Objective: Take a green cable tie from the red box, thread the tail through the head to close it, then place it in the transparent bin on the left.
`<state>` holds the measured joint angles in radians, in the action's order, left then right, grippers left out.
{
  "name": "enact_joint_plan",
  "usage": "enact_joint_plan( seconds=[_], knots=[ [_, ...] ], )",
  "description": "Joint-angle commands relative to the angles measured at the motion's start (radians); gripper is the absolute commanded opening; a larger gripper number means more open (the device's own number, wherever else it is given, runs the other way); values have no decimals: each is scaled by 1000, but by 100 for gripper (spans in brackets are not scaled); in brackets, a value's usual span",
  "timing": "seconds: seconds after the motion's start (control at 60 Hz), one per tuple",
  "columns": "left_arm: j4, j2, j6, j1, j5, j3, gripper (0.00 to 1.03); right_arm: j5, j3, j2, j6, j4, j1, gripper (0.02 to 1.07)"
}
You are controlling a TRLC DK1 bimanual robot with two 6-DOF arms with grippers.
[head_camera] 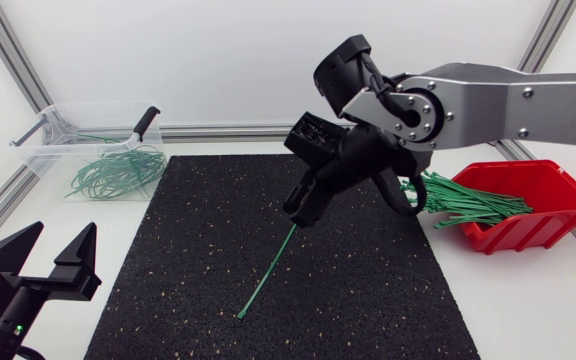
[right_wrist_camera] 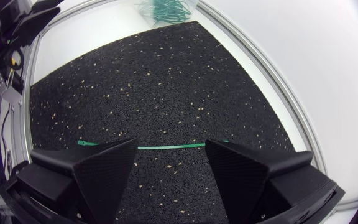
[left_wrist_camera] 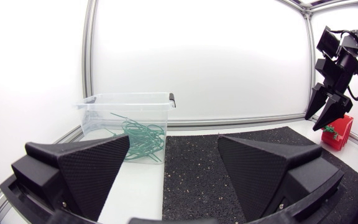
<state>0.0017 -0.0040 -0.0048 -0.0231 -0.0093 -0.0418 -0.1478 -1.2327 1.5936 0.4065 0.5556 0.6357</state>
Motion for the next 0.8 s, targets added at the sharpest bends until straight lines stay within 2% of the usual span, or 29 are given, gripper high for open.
enact_joint_plan(
  seconds=[0.0, 0.183, 0.383, 0.65, 0.783],
  knots=[
    [-26, -7, -23, -8, -3, 37, 99, 11, -34, 42, 138, 40, 24, 95],
    [-26, -7, -23, -6, -3, 37, 99, 28, -65, 106, 305, 133, 90, 95],
    [-26, -7, -23, -6, -3, 37, 99, 85, -63, 143, 462, 156, 167, 96],
    [-26, -7, -23, -6, -3, 37, 99, 99, -82, 227, 548, 210, 237, 95],
    [-26, -7, -23, -8, -3, 37, 99, 91, -82, 267, 560, 221, 292, 87]
  ],
)
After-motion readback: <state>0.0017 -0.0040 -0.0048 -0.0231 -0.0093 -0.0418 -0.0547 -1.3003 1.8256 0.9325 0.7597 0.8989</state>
